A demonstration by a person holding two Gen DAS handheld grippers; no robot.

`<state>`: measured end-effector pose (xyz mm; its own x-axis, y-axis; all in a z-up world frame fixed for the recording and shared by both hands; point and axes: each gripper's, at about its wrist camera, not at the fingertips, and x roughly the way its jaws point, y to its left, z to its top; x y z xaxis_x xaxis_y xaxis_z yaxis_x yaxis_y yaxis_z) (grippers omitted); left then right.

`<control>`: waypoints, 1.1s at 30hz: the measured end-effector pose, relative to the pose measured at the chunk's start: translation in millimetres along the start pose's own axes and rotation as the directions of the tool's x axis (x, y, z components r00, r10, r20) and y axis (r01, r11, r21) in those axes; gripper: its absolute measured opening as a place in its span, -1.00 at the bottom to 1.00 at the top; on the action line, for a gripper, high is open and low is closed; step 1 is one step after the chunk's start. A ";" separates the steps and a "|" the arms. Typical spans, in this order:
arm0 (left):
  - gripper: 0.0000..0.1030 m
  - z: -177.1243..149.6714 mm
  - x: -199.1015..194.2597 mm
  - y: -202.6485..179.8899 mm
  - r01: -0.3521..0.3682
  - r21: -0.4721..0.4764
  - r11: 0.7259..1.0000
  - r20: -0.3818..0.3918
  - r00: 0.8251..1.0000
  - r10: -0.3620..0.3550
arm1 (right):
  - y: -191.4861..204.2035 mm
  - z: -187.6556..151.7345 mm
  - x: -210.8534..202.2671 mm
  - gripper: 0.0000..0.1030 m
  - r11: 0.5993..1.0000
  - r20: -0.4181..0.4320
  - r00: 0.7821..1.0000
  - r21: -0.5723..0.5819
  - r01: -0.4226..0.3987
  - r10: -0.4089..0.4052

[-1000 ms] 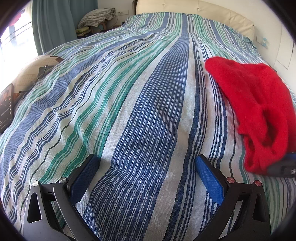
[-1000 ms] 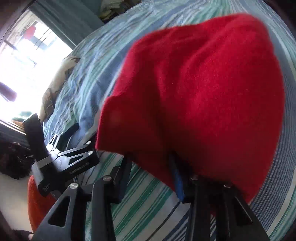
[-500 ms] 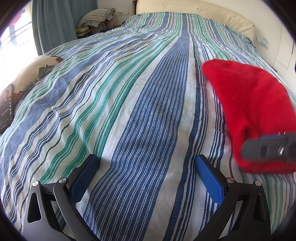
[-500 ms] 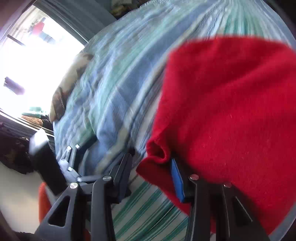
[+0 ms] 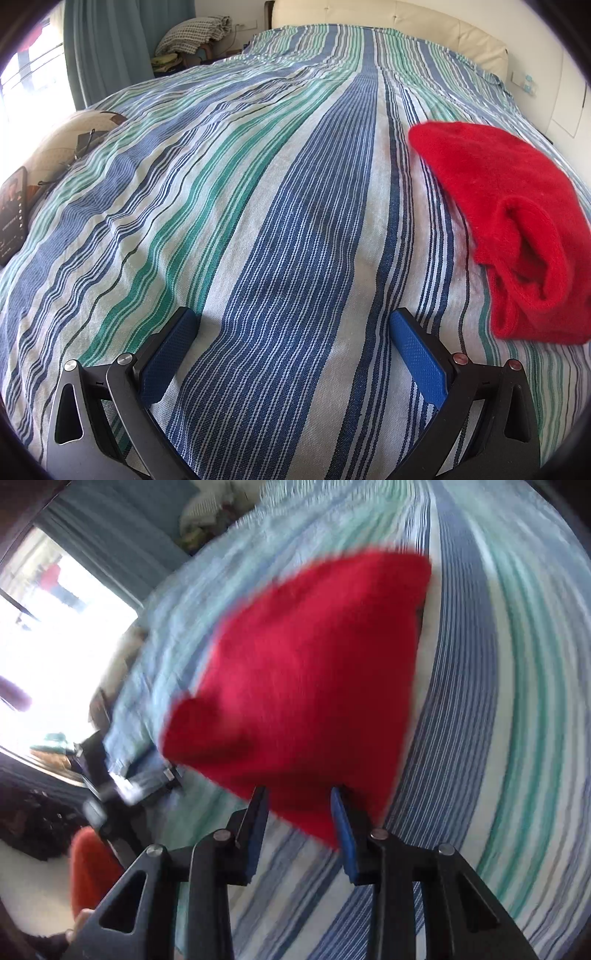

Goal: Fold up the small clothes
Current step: 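Lift and fold the held sweater edge over with the right gripper, release, then grasp the sweater edge with the left gripper and fold it over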

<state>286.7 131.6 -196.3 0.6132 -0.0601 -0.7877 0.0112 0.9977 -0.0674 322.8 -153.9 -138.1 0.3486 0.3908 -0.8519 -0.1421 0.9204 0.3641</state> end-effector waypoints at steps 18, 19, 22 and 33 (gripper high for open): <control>0.99 -0.7 -0.3 -0.8 0.001 -0.001 1.000 0.001 1.000 -0.001 | 30.6 6.5 -21.1 0.39 0.998 0.184 0.981 -0.018 0.066 -0.062; 0.99 -0.9 -0.2 -0.9 0.001 -0.001 1.000 0.001 1.000 -0.001 | 32.2 -11.5 -10.0 0.40 0.996 0.137 0.987 -0.033 0.083 -0.078; 0.99 -0.9 -0.1 -0.8 0.001 -0.001 1.000 0.002 1.000 -0.001 | 18.7 -51.3 14.7 0.40 0.984 0.026 0.984 -0.001 0.176 -0.176; 0.99 -0.8 -0.7 -0.8 -0.008 -0.002 1.000 0.006 1.000 0.008 | 9.3 -150.3 -46.7 0.74 0.977 0.150 0.976 0.167 0.135 -0.160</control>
<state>285.6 130.8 -196.1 0.6182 -0.0518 -0.7843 0.0050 0.9981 -0.0619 166.0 -162.7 -151.5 0.5019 0.2329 -0.8330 0.0629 0.9507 0.3038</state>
